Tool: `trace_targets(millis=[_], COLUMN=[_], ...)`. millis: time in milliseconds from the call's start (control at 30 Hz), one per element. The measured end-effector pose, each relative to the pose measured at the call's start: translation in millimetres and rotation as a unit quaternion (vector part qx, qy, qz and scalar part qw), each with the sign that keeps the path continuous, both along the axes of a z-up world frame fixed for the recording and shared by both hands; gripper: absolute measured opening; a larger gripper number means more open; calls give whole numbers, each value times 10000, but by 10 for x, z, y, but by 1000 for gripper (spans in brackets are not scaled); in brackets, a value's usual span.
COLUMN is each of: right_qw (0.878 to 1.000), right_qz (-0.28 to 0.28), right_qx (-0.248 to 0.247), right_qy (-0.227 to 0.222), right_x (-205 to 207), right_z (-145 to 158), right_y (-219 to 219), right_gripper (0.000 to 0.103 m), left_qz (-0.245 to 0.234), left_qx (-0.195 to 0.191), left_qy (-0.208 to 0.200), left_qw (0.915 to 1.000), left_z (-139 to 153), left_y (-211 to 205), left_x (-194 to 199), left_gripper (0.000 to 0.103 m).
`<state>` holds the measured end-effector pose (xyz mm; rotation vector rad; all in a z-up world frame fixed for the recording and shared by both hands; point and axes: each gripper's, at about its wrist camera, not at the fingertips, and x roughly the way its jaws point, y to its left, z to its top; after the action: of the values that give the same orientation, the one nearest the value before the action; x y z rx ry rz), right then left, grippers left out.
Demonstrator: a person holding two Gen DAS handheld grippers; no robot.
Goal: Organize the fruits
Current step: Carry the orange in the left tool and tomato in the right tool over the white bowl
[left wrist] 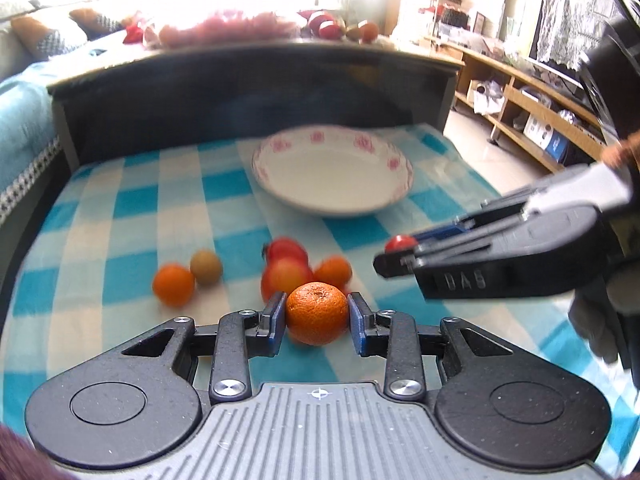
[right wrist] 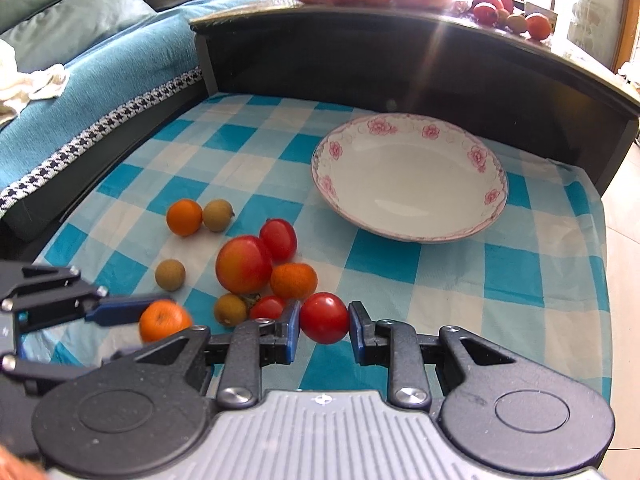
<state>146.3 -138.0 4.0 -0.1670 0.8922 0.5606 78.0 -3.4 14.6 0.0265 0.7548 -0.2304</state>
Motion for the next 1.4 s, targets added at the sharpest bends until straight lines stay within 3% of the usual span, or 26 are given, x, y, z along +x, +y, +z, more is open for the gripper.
trace_targets(millis=[567, 933, 1400], right_qw=[9978, 9960, 9964], right_qz=[-556, -825, -802], right_qx=[244, 301, 277], right_qy=[-270, -154, 40], right_x=[475, 939, 1146], right_z=[189, 46, -191], right_y=[-166, -316, -283], right_gripper=[29, 29, 29], left_qz=[-105, -145, -79], left_qx=[109, 203, 261], left_qy=[-327, -216, 25], left_qw=[9994, 9995, 9996], left_z=[147, 4, -186], left_y=[-210, -293, -250], left_x=[778, 1128, 1276], left_gripper=[40, 40, 41])
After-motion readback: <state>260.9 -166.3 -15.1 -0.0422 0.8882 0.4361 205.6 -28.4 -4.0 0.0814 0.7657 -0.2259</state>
